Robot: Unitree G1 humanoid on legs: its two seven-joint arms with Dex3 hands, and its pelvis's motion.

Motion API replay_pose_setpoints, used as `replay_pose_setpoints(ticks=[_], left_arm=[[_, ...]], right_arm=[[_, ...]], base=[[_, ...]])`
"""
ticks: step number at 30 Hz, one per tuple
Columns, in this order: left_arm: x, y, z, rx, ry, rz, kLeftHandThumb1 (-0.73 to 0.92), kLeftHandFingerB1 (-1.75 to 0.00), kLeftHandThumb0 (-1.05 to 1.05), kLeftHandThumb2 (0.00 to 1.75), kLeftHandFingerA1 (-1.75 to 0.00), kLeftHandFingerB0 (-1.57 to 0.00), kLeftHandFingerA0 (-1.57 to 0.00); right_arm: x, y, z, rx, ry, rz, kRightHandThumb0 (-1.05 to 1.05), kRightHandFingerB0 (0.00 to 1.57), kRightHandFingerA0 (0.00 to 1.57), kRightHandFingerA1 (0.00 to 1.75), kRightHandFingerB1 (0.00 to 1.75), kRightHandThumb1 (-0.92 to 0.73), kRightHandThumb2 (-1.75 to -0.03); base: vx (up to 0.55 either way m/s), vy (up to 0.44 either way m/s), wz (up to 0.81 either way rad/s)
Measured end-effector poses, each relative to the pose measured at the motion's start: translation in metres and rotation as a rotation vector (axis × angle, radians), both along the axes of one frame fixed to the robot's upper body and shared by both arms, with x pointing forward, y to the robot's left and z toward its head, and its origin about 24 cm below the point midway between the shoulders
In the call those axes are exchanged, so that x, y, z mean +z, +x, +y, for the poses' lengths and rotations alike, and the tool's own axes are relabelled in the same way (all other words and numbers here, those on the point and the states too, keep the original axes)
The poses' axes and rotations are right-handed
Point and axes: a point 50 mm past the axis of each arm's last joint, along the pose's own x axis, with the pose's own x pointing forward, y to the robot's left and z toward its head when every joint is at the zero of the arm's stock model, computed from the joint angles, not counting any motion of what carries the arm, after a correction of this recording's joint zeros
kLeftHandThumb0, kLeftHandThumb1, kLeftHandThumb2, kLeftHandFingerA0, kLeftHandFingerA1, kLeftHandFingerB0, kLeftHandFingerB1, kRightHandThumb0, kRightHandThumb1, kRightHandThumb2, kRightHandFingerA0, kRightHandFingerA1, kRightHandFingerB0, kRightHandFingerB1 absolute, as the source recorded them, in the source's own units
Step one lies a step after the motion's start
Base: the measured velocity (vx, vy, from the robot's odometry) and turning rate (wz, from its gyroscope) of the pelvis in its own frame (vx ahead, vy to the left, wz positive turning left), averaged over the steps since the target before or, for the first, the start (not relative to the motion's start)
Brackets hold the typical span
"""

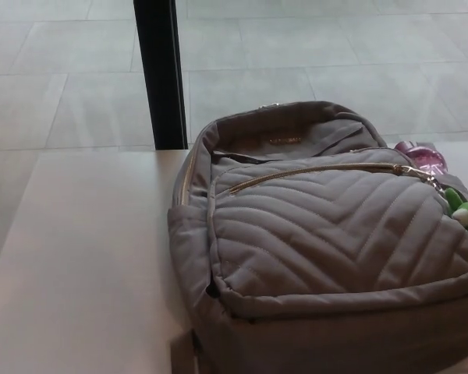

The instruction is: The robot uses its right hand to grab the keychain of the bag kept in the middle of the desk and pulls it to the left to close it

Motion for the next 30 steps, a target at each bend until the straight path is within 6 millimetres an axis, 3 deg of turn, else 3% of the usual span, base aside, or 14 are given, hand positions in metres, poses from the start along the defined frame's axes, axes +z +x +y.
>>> replay_pose_setpoints(ticks=[1,2,4,5,6,13,14,15,21,26,27,28,29,30], left_arm=[[0.0,0.0,0.0,0.0,-0.002,-0.001,0.81,-0.96,-1.05,0.78,-1.06,-0.43,-0.61],[0.0,0.0,0.0,0.005,-0.01,-0.007,0.82,-0.95,-1.05,0.79,-1.04,-0.43,-0.59],[0.001,0.0,0.0,0.013,-0.021,-0.018,0.82,-0.95,-1.05,0.79,-1.04,-0.43,-0.59],[0.001,-0.001,0.0,0.014,-0.025,-0.02,0.81,-0.96,-1.05,0.79,-1.05,-0.43,-0.6],[0.001,-0.001,0.0,0.016,-0.027,-0.023,0.8,-0.96,-1.05,0.86,-1.02,-0.46,-0.56],[0.001,0.0,0.0,0.016,-0.033,-0.032,0.84,-0.99,-1.05,0.8,-1.05,-0.42,-0.63],[0.001,0.0,0.0,0.015,-0.033,-0.034,0.85,-0.98,-1.05,0.8,-1.05,-0.42,-0.61],[0.001,0.001,0.0,0.015,-0.032,-0.037,0.87,-0.96,-1.05,0.79,-1.04,-0.44,-0.64],[0.001,0.01,0.001,0.024,-0.027,-0.081,0.92,-1.11,-1.05,0.83,-1.11,-0.42,-0.72],[0.001,0.021,0.001,0.032,-0.025,-0.128,0.92,-1.08,-1.05,0.8,-1.14,-0.35,-0.67],[0.001,0.024,0.002,0.033,-0.024,-0.141,0.9,-1.11,-1.05,0.82,-1.13,-0.4,-0.66],[0.001,0.026,0.002,0.034,-0.024,-0.15,0.89,-1.11,-1.05,0.84,-1.13,-0.4,-0.69],[0.001,0.028,0.002,0.033,-0.023,-0.159,0.67,-0.95,-1.05,1.35,-1.02,-0.47,-0.62],[0.001,0.03,0.002,0.033,-0.023,-0.167,0.67,-0.97,-1.05,1.36,-1.02,-0.47,-0.61]], right_arm=[[0.0,0.0,0.0,0.001,0.001,-0.005,-0.66,0.18,0.24,0.54,0.43,-0.54,-0.88],[0.001,0.002,0.0,0.006,0.005,-0.018,-0.72,0.14,0.15,0.43,0.3,-0.69,-0.61],[0.002,0.006,-0.002,0.019,0.009,-0.033,-0.72,0.14,0.15,0.43,0.3,-0.69,-0.61],[0.003,0.007,-0.002,0.022,0.008,-0.037,-0.38,0.0,0.01,0.51,0.5,-0.4,-0.99],[0.004,0.009,-0.004,0.024,0.006,-0.042,-0.73,0.07,0.04,0.39,0.26,-0.52,-0.91],[0.023,0.034,-0.021,-0.085,-0.023,-0.289,-0.91,0.0,0.0,0.07,0.02,-0.65,-0.96],[0.026,0.04,-0.023,-0.093,-0.026,-0.326,-0.73,0.0,0.0,0.19,0.12,-0.77,-0.61],[0.031,0.05,-0.026,-0.095,-0.031,-0.382,-0.86,0.0,0.0,0.12,0.06,-0.63,-0.96],[0.068,0.109,-0.033,-0.012,-0.067,-0.676,-0.82,0.01,0.02,0.26,0.1,-0.56,-0.94],[0.102,0.157,-0.026,0.122,-0.096,-0.857,-0.81,0.04,0.06,0.54,0.35,-0.52,-0.91],[0.112,0.168,-0.022,0.159,-0.103,-0.902,-0.78,0.0,0.0,0.52,0.28,-0.52,-0.94],[0.12,0.178,-0.019,0.19,-0.108,-0.936,-0.79,0.04,0.1,0.54,0.39,-0.52,-0.89],[0.127,0.186,-0.015,0.221,-0.112,-0.967,-0.82,0.03,0.15,0.54,0.41,-0.52,-0.89],[0.134,0.195,-0.011,0.253,-0.116,-0.996,-0.39,0.0,0.0,0.5,0.51,-0.35,-0.96]], base=[[0.0,0.0,0.0],[0.0,0.0,0.0],[0.0,0.0,0.0],[0.0,0.0,0.0],[0.0,0.0,0.0],[0.0,0.0,0.0],[0.0,0.0,0.0],[0.0,0.0,0.0],[0.0,0.0,0.0],[0.0,0.0,0.0],[0.0,0.0,0.0],[0.0,0.0,0.0],[0.0,0.0,0.0],[0.0,0.0,0.0]])
